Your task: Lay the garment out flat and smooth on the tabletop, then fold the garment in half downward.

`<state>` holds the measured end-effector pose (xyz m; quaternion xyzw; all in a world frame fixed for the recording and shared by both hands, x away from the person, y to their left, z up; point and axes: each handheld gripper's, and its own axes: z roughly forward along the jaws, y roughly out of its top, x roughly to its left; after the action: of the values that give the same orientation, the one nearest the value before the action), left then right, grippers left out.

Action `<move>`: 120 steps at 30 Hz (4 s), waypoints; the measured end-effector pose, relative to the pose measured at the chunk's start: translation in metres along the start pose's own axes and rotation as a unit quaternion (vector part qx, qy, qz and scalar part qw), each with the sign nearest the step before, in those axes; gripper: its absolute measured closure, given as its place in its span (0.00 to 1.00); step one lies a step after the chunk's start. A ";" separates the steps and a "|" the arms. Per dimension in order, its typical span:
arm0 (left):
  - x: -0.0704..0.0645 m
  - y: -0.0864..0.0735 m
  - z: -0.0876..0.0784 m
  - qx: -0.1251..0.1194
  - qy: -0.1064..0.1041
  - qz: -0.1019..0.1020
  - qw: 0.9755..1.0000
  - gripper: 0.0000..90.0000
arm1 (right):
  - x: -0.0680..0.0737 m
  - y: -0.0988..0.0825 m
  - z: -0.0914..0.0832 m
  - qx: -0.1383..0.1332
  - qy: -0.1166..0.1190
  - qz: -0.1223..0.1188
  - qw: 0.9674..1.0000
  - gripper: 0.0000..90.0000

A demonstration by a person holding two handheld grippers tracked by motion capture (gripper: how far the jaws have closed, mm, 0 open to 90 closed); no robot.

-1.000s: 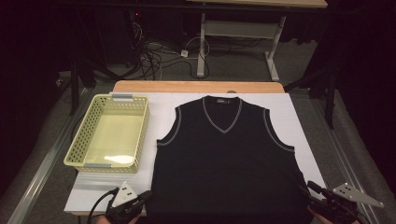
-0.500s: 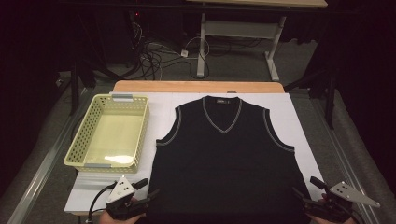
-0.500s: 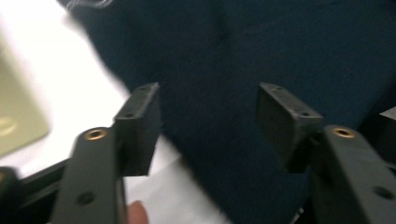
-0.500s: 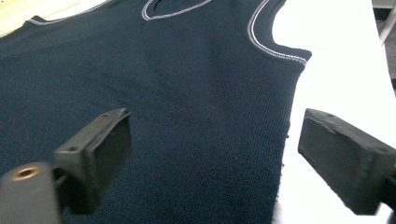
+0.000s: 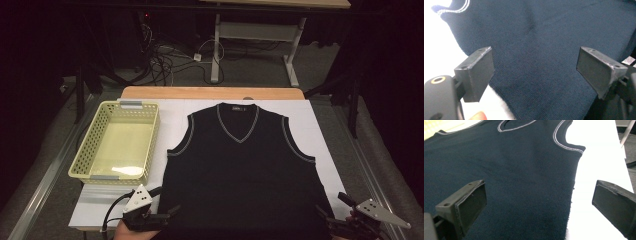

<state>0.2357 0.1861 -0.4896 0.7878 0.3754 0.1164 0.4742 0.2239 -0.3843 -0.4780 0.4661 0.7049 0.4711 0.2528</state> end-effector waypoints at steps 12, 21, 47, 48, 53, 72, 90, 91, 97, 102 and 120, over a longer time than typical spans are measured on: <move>0.001 0.001 0.006 0.019 0.011 -0.004 1.000 0.00 | 0.001 -0.001 0.002 0.002 -0.006 -0.001 1.000 0.00; -0.002 0.003 0.007 0.011 0.012 0.004 1.000 0.00 | 0.004 -0.003 0.003 0.002 -0.005 -0.003 1.000 0.00; -0.016 0.073 0.039 -0.007 -0.016 0.025 1.000 0.00 | 0.012 0.015 0.021 -0.006 -0.007 -0.014 1.000 0.00; -0.016 0.077 0.041 -0.008 -0.016 0.027 0.999 0.00 | 0.013 0.017 0.022 -0.009 -0.006 -0.016 1.000 0.00; -0.013 0.096 0.054 -0.008 -0.021 0.024 0.999 0.00 | 0.016 0.032 0.024 -0.020 -0.005 -0.024 0.999 0.00; 0.031 0.179 0.089 -0.013 0.012 0.001 1.000 0.00 | -0.010 0.094 0.075 -0.003 -0.004 -0.034 0.999 0.01; 0.109 0.159 0.158 0.097 0.111 -0.108 0.983 0.27 | -0.052 0.125 0.194 0.130 -0.054 -0.005 0.990 0.54; 0.111 0.158 0.159 0.094 0.115 -0.111 0.983 0.27 | -0.053 0.127 0.200 0.138 -0.058 -0.011 0.989 0.54; 0.117 0.153 0.171 0.101 0.134 -0.125 0.978 0.31 | -0.056 0.131 0.225 0.160 -0.068 -0.008 0.985 0.50; 0.112 0.148 0.180 0.127 0.165 -0.105 0.973 0.43 | -0.058 0.124 0.232 0.170 -0.075 0.004 0.983 0.46; 0.097 0.151 0.160 0.068 0.142 -0.091 0.983 0.85 | -0.045 0.126 0.220 0.132 -0.046 -0.031 0.990 0.90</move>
<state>0.4618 0.1081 -0.4643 0.7562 0.5163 0.1573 0.3701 0.4713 -0.3150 -0.4623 0.4943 0.7630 0.3436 0.2356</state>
